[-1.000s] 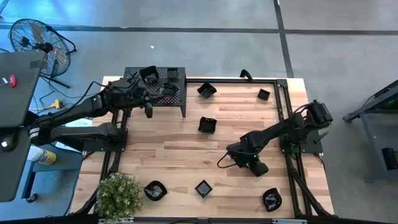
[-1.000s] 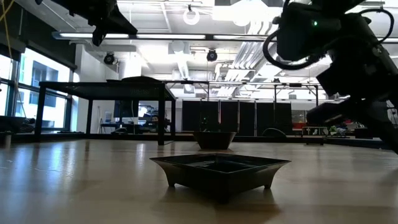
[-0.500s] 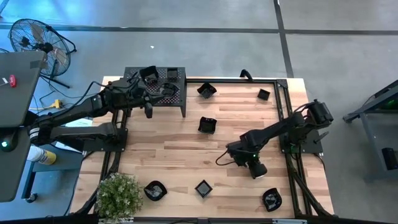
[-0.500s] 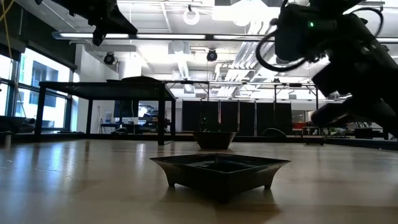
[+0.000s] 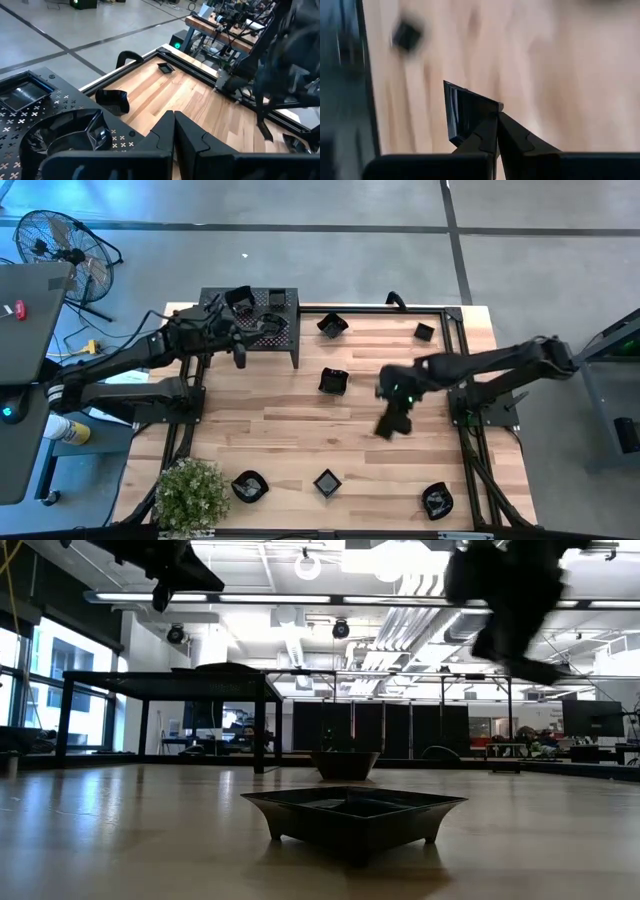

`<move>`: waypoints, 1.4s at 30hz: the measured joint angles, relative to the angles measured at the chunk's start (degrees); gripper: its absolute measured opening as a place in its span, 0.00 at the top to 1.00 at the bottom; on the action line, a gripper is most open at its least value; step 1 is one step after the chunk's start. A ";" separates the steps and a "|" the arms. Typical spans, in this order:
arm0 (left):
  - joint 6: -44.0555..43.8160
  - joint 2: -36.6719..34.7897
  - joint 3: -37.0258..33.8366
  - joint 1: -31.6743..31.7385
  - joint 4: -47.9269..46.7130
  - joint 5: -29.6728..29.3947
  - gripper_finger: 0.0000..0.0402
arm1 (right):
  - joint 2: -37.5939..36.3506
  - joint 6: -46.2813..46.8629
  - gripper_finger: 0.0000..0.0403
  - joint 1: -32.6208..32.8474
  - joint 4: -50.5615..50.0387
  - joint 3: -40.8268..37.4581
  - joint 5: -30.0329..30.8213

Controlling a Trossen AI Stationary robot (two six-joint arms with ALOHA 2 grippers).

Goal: Pick & Place Mini shaped plates
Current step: Stack the square plate on top of the other square plate on the shelf

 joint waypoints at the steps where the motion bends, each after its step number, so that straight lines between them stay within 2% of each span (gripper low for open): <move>1: 0.00 0.28 0.00 0.00 0.11 0.03 1.00 | -0.81 0.78 0.99 -1.05 1.25 0.92 2.22; 7: -1.31 4.24 0.36 0.00 4.08 0.05 0.94 | -0.24 1.14 1.00 -7.64 11.84 7.06 14.74; 13: -1.46 9.91 3.16 -0.09 5.46 2.28 0.80 | 0.52 3.35 1.00 -12.91 28.66 8.77 29.51; 17: -0.72 13.28 5.00 -0.73 10.66 2.73 0.73 | 0.52 1.44 1.00 -14.74 37.75 8.72 35.16; 21: 2.68 16.57 7.00 -3.81 15.31 -0.37 0.71 | 1.32 -1.71 1.00 -15.03 44.46 8.72 40.18; 29: 5.18 23.24 13.02 -8.02 15.77 -10.54 0.71 | 2.75 -7.03 1.00 -14.10 51.45 8.68 42.70; 42: 4.61 33.21 22.26 -7.87 16.38 -10.03 0.71 | 2.84 -10.47 1.00 -13.78 54.67 8.68 40.04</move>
